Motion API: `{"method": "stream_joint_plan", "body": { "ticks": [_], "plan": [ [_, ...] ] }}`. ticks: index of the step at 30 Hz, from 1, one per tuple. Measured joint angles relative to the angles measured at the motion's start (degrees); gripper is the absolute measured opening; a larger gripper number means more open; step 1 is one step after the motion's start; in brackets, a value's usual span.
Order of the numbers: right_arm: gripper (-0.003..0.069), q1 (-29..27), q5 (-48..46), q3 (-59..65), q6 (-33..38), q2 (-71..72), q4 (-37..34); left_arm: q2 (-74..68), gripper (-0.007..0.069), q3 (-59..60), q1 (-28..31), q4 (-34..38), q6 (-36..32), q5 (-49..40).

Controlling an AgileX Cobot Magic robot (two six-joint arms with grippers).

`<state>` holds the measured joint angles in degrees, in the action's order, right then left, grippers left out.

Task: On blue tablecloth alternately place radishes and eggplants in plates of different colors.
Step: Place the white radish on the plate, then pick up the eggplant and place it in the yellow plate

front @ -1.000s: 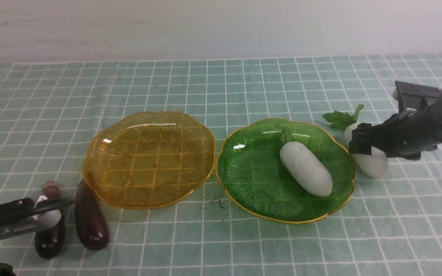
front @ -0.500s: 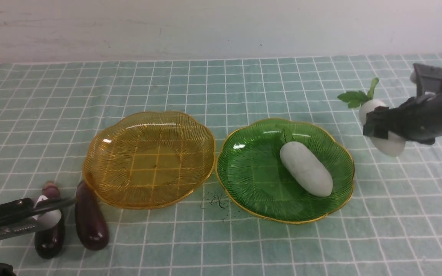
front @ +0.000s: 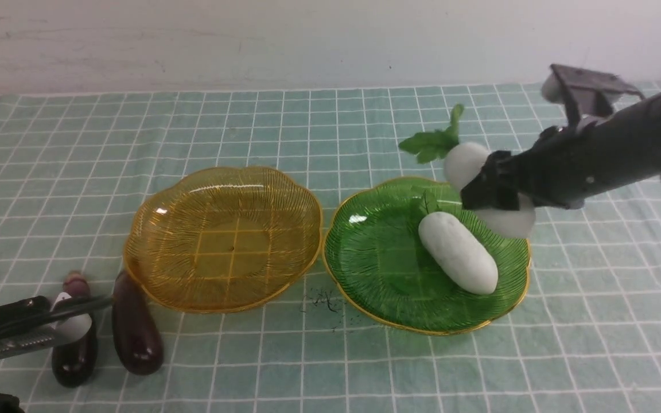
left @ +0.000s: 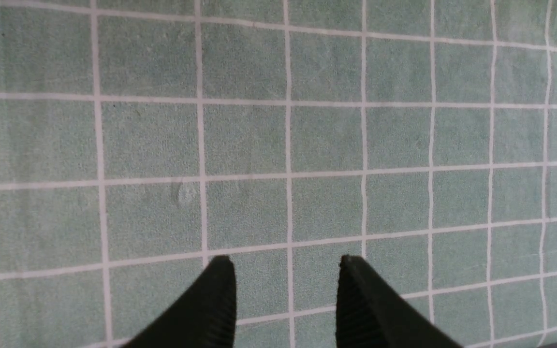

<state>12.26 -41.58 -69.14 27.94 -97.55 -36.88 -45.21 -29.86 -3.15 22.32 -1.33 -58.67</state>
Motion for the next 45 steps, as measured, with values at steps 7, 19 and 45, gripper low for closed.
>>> {"method": "stream_joint_plan", "body": {
  "ticks": [7, 19, 45],
  "plan": [
    [0.0514, 3.31, -1.14, 0.0, 0.49, -3.03, 0.06, 0.0, 0.0269, 0.0, 0.0, 0.0, 0.06, 0.0],
    [0.0661, 2.8, -12.17, -0.56, -0.36, -3.22, 1.9, 0.0, 0.0269, 0.0, 0.0, -0.68, 1.32, 0.22],
    [-0.0014, -0.38, -29.93, 6.24, -15.35, 34.28, 17.23, -24.46, 0.0464, -13.95, 0.06, -17.87, 12.43, 12.36]
  ]
}}
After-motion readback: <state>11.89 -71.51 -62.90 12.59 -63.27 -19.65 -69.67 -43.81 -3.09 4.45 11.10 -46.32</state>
